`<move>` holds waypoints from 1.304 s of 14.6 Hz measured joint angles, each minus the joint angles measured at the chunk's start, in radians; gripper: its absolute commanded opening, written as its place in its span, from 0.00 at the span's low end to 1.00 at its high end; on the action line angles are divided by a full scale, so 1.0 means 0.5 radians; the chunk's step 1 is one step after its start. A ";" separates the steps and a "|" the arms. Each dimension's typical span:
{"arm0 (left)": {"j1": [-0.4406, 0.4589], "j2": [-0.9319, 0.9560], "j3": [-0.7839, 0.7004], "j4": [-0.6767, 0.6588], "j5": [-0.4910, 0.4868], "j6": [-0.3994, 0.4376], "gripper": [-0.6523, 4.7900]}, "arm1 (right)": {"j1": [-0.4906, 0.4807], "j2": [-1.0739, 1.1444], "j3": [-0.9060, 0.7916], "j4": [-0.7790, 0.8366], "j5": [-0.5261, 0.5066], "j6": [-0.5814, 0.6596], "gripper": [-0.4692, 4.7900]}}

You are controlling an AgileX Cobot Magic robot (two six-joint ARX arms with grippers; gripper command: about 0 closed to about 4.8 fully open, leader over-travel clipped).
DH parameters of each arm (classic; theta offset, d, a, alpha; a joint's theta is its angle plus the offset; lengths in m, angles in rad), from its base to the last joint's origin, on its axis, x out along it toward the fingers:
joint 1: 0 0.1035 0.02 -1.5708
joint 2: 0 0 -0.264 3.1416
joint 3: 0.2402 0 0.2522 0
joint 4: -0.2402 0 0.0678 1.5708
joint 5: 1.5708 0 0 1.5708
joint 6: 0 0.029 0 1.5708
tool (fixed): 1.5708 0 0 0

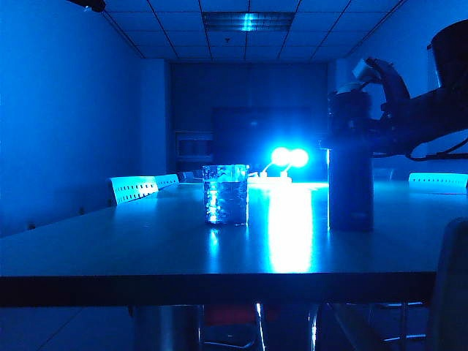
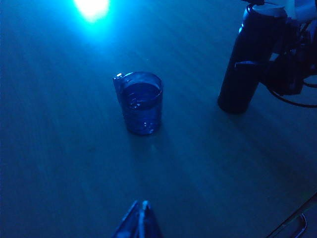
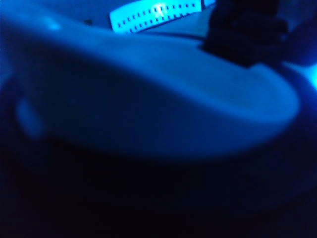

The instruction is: Pick up the black thermos cup, pour some water from it into the cup, and then put the thermos cup back on the table.

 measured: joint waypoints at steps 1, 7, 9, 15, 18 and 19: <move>0.001 -0.001 0.000 0.000 0.000 0.000 0.11 | 0.000 0.000 0.000 0.001 0.003 0.001 0.45; 0.001 0.000 0.000 -0.035 -0.001 0.000 0.11 | -0.019 -0.040 -0.009 -0.060 0.005 0.007 0.41; 0.001 0.000 0.000 -0.036 0.000 0.000 0.11 | -0.096 -0.188 -0.022 -0.276 -0.019 0.005 0.41; -0.001 -0.001 0.000 -0.035 0.000 0.000 0.11 | -0.468 -0.517 -0.223 -0.383 -0.150 -0.019 0.41; -0.002 -0.001 0.000 -0.035 0.000 0.000 0.11 | -0.413 -0.455 -0.224 -0.278 -0.180 -0.050 0.41; -0.002 -0.001 0.000 -0.035 0.000 0.000 0.11 | -0.412 -0.423 -0.224 -0.254 -0.187 -0.054 0.41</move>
